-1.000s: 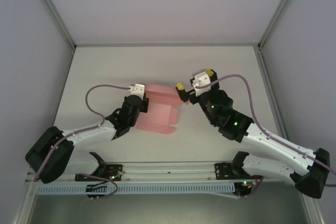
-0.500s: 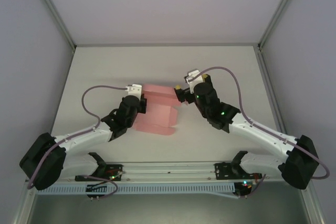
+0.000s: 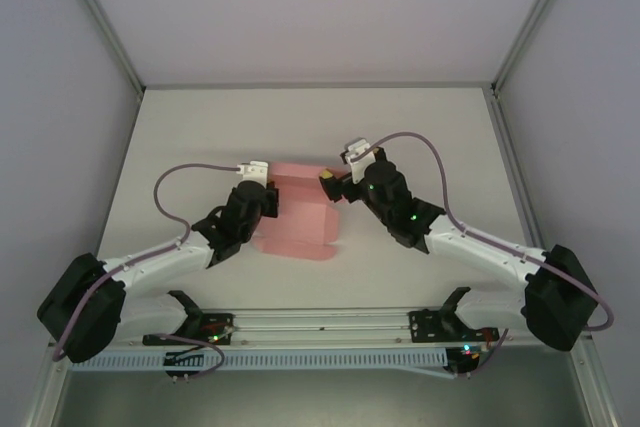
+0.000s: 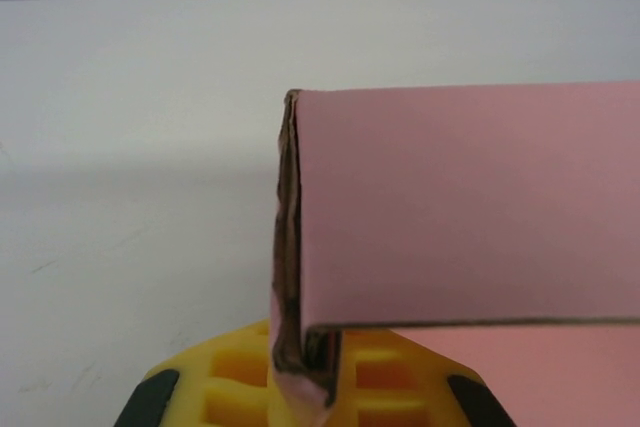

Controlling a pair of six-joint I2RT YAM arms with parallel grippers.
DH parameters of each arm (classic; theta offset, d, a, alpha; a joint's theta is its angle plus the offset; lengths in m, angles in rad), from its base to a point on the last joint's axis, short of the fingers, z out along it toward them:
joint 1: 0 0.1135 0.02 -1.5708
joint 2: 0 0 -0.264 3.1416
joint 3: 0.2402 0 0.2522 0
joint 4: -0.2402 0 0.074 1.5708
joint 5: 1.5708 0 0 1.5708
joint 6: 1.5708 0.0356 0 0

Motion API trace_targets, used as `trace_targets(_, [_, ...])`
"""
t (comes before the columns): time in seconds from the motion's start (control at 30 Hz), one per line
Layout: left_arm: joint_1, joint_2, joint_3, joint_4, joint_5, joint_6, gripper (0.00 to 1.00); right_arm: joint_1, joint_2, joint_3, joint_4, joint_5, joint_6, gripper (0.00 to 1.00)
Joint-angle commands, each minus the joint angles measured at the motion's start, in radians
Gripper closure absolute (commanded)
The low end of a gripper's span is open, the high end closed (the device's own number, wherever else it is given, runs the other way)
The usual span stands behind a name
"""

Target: Assemble paper box

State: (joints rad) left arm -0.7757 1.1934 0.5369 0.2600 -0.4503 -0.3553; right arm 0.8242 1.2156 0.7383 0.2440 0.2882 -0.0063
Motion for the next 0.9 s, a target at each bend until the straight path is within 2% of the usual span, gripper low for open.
trace_targets(0.0, [-0.008,-0.021,0.05,0.038,0.108,-0.044,1.0,-0.006,-0.022,-0.068,0.19,0.007,0.079,0.0])
trace_targets(0.17, [-0.008,-0.03,0.073,0.039,0.2,-0.073,1.0,-0.026,-0.022,-0.174,0.482,-0.131,0.227,0.0])
trace_targets(0.4, [-0.008,-0.046,0.075,0.023,0.209,-0.115,1.0,-0.028,-0.049,-0.178,0.498,-0.158,0.288,0.0])
trace_targets(0.57, [-0.003,-0.055,0.101,-0.054,0.153,-0.136,1.0,-0.029,-0.137,-0.171,0.334,-0.073,0.29,0.0])
trace_targets(0.77, [0.023,-0.08,0.098,-0.097,0.106,-0.142,1.0,-0.029,-0.301,-0.155,-0.061,0.098,0.323,0.0])
trace_targets(0.87, [0.032,-0.083,0.097,-0.105,0.102,-0.134,1.0,-0.029,-0.336,-0.18,-0.166,0.138,0.364,0.0])
